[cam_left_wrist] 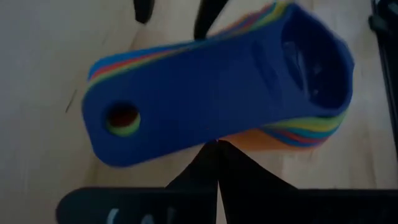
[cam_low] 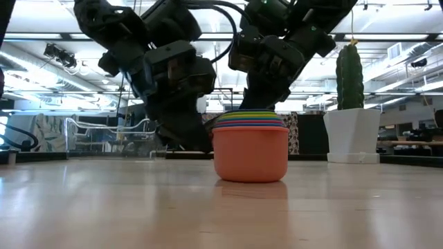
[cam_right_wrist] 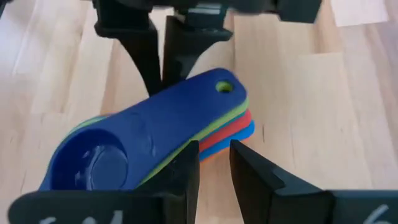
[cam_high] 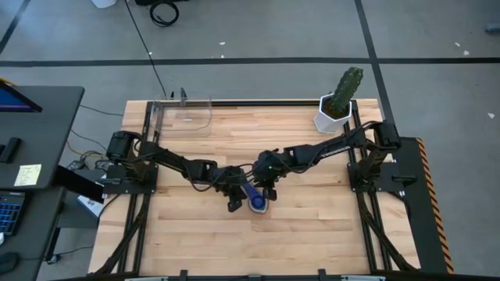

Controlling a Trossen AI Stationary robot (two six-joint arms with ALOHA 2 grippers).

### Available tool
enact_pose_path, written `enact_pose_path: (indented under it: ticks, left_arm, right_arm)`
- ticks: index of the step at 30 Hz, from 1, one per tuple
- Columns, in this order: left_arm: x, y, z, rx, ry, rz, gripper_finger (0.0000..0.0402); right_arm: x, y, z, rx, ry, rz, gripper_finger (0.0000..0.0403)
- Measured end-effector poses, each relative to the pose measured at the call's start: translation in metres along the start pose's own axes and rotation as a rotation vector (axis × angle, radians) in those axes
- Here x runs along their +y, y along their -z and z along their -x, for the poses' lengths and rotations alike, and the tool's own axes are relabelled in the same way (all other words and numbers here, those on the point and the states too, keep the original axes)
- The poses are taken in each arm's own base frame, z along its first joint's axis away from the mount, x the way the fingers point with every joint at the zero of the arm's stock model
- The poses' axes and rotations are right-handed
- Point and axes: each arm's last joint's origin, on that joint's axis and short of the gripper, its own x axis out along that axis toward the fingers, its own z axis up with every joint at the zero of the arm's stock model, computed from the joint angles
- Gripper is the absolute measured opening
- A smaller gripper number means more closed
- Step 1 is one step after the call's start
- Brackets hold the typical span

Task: Nest measuring cups in basket
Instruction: Put the stacked nesting measuring cups into the transparent bin

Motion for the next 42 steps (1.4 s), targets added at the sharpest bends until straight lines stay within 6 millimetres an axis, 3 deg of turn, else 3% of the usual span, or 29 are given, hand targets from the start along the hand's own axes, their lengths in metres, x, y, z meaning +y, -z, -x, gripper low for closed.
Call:
enact_pose_path:
  ticks: [13, 21, 28, 37, 42]
  left_arm:
    - [-0.001, -0.008, 0.0, -0.14, -0.08, 0.084, 0.0007]
    - [-0.012, 0.001, -0.002, -0.107, -0.064, 0.084, 0.0007]
    - [-0.01, 0.005, -0.002, -0.068, -0.091, 0.054, 0.0007]
    - [-0.008, 0.017, -0.002, 0.045, -0.135, 0.048, 0.0007]
    - [-0.015, 0.021, -0.002, 0.063, -0.106, 0.039, 0.0007]
  right_arm:
    - [0.001, -0.001, 0.0, -0.012, -0.043, 0.069, 0.0093]
    - [0.001, -0.002, 0.0, -0.015, -0.027, 0.089, 0.0093]
    - [0.0, -0.001, 0.0, -0.009, -0.016, 0.091, 0.0093]
    - [0.004, 0.003, 0.014, 0.062, -0.016, -0.052, 0.0093]
    - [0.005, 0.009, 0.018, 0.146, -0.057, -0.237, 0.0093]
